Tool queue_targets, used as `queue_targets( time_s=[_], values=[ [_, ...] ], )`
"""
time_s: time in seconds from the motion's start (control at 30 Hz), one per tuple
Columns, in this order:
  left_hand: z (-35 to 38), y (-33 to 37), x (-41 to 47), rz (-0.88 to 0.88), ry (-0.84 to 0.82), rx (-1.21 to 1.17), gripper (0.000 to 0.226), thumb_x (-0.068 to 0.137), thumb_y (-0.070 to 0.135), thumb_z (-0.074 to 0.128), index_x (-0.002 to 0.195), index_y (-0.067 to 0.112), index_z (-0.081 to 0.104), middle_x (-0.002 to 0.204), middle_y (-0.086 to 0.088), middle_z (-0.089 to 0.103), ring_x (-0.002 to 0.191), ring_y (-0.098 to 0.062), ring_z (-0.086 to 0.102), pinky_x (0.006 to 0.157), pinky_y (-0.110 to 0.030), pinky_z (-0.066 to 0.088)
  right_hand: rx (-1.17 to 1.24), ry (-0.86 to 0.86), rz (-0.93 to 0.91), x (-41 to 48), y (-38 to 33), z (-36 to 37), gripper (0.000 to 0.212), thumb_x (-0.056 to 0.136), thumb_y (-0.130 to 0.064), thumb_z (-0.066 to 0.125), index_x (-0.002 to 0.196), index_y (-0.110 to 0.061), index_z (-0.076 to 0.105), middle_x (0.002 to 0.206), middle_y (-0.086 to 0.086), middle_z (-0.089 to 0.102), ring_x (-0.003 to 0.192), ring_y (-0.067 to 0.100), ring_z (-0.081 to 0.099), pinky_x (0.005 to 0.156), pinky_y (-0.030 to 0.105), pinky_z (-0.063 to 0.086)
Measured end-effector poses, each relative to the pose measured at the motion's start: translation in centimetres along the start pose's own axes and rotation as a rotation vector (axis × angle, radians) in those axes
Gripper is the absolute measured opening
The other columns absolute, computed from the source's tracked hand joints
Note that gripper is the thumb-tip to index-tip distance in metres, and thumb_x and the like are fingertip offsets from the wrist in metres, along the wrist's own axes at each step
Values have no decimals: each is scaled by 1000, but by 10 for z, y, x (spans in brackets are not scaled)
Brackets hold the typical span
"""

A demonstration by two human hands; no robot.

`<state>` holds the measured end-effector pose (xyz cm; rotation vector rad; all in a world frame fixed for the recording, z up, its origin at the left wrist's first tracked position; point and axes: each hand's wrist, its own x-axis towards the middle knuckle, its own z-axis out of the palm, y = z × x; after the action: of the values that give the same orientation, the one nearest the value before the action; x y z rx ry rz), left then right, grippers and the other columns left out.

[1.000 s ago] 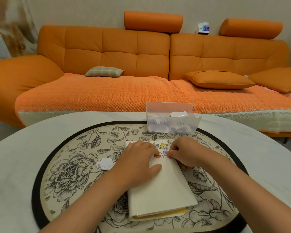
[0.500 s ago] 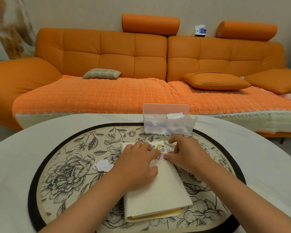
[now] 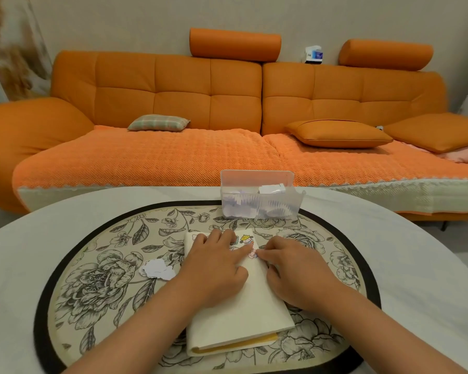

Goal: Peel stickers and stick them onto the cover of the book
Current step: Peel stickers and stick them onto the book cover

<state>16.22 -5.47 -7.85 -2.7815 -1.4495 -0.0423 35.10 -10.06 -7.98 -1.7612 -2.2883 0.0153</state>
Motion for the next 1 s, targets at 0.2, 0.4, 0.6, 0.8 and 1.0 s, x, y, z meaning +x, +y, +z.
queue_targets(
  time_s=[0.2, 0.4, 0.6, 0.8, 1.0],
  values=[
    [-1, 1, -3, -12, 74, 32, 93, 66, 51, -3, 144, 36, 46, 145, 6, 44, 129, -21, 39, 103, -37, 32, -36, -1, 5, 1, -4, 0, 41, 99, -30, 39, 136, -35, 57, 121, -13, 54, 108, 16, 54, 75, 28, 45],
    [-6, 1, -13, 59, 12, -21, 81, 76, 58, 2, 145, 47, 42, 153, 3, 39, 137, -19, 38, 110, -35, 28, -11, -95, 24, 11, -5, 2, 52, 98, -29, 39, 148, -42, 37, 121, -6, 44, 109, 19, 52, 77, 32, 48],
    [-1, -1, -18, 77, -57, -98, 48, 100, 52, 28, 147, 53, 33, 160, 11, 24, 150, -21, 15, 122, -42, 7, -9, -100, 4, 15, -1, 2, 51, 98, -29, 39, 147, -43, 40, 115, -4, 44, 97, 20, 55, 70, 32, 44],
    [3, 2, -13, 37, 5, -65, 84, 77, 59, -6, 146, 48, 39, 158, 15, 33, 148, -19, 23, 120, -39, 16, 14, -6, -10, 7, 2, 5, 40, 101, -31, 40, 137, -35, 57, 121, -10, 53, 106, 14, 56, 72, 27, 41],
    [2, 6, -10, 21, 48, 33, 90, 74, 59, -7, 150, 34, 36, 153, 13, 34, 136, -19, 33, 109, -37, 26, 39, 32, -6, -2, 5, 5, 36, 102, -35, 42, 132, -34, 63, 127, -18, 56, 115, 8, 53, 83, 26, 48]
  ],
)
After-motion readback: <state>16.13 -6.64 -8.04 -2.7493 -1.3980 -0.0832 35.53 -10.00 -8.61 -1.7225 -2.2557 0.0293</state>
